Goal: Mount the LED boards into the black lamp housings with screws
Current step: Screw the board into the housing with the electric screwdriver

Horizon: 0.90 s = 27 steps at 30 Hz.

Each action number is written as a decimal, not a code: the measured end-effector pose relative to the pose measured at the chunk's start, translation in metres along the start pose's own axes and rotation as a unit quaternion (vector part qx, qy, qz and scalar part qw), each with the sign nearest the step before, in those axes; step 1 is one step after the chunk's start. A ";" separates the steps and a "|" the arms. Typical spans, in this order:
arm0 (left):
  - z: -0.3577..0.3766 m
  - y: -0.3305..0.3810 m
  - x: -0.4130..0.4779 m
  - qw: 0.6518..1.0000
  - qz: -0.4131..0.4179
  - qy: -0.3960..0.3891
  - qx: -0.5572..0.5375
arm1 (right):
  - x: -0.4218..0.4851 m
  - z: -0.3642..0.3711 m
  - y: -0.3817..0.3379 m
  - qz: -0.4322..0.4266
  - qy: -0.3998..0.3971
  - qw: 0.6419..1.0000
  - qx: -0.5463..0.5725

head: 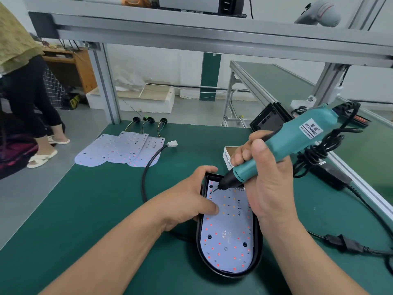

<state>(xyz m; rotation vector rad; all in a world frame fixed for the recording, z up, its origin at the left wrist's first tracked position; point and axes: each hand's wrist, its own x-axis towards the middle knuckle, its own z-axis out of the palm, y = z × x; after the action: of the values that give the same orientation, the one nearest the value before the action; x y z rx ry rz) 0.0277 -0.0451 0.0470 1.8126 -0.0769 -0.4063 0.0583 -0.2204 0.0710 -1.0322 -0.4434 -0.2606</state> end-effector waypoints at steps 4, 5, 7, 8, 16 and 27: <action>-0.001 0.000 0.000 0.999 0.005 -0.002 0.037 | -0.002 0.002 -0.002 -0.001 -0.047 0.998 -0.028; 0.000 0.001 -0.001 0.999 0.009 -0.002 0.050 | -0.003 0.004 -0.003 -0.002 -0.061 0.998 -0.035; 0.000 0.003 -0.003 0.997 0.015 0.000 0.070 | -0.004 0.007 -0.005 -0.005 -0.081 0.995 -0.054; 0.000 0.004 -0.003 0.997 0.016 0.003 0.076 | -0.004 0.009 -0.005 -0.007 -0.090 0.994 -0.066; 0.000 0.004 -0.002 0.992 0.048 0.012 0.115 | -0.004 0.019 -0.001 -0.002 -0.125 0.987 -0.098; 0.000 0.001 0.003 0.995 0.059 0.004 0.081 | 0.003 0.010 -0.003 0.018 -0.163 0.984 -0.068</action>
<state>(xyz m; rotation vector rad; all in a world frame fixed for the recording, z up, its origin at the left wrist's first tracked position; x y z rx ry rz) 0.0304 -0.0458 0.0470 1.9580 -0.2162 -0.3165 0.0571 -0.2128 0.0793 -1.2214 -0.7088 -0.0880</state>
